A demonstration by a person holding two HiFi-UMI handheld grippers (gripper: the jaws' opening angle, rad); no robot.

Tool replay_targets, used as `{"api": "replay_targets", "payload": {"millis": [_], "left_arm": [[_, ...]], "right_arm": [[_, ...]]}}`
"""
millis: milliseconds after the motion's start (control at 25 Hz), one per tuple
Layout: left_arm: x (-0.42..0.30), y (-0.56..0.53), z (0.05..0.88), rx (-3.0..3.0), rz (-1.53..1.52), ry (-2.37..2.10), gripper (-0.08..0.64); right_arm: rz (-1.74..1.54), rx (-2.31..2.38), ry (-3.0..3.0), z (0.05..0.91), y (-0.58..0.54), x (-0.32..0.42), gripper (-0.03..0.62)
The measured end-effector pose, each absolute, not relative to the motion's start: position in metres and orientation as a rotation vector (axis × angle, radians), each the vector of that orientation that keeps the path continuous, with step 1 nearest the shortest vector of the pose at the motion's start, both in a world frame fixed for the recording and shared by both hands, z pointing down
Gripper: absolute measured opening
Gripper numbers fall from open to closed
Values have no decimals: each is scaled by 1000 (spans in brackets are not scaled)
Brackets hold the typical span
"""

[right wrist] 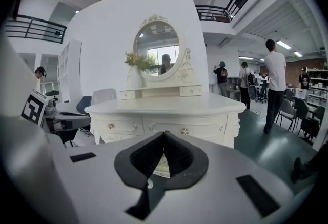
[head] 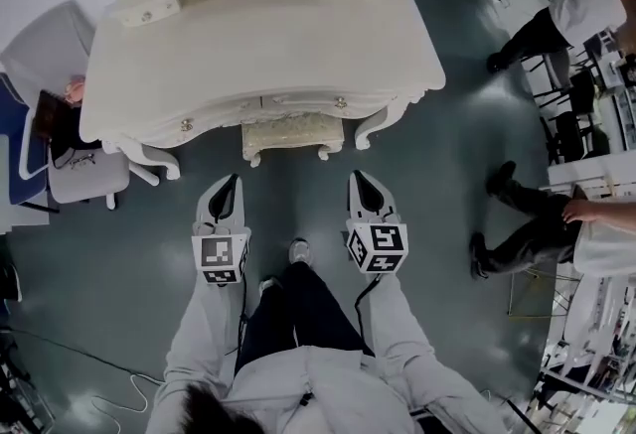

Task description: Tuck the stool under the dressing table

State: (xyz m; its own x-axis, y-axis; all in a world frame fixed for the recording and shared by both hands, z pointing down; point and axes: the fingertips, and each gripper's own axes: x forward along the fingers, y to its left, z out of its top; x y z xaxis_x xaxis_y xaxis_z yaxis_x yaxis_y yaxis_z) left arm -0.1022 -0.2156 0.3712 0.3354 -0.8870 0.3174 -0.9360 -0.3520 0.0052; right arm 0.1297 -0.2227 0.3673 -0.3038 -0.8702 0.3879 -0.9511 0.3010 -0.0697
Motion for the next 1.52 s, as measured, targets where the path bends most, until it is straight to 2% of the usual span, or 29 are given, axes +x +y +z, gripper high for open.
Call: {"api": "replay_targets", "payload": {"millis": [680,1520], "left_arm": [[-121,-176,256,2454,204,-1760,8],[-115,-115,154,2593,96,-1782,8]], "right_arm": [[252,1693,-2384,252,-170,117,2],[68,1778,-2469,159,-108,108,2]]}}
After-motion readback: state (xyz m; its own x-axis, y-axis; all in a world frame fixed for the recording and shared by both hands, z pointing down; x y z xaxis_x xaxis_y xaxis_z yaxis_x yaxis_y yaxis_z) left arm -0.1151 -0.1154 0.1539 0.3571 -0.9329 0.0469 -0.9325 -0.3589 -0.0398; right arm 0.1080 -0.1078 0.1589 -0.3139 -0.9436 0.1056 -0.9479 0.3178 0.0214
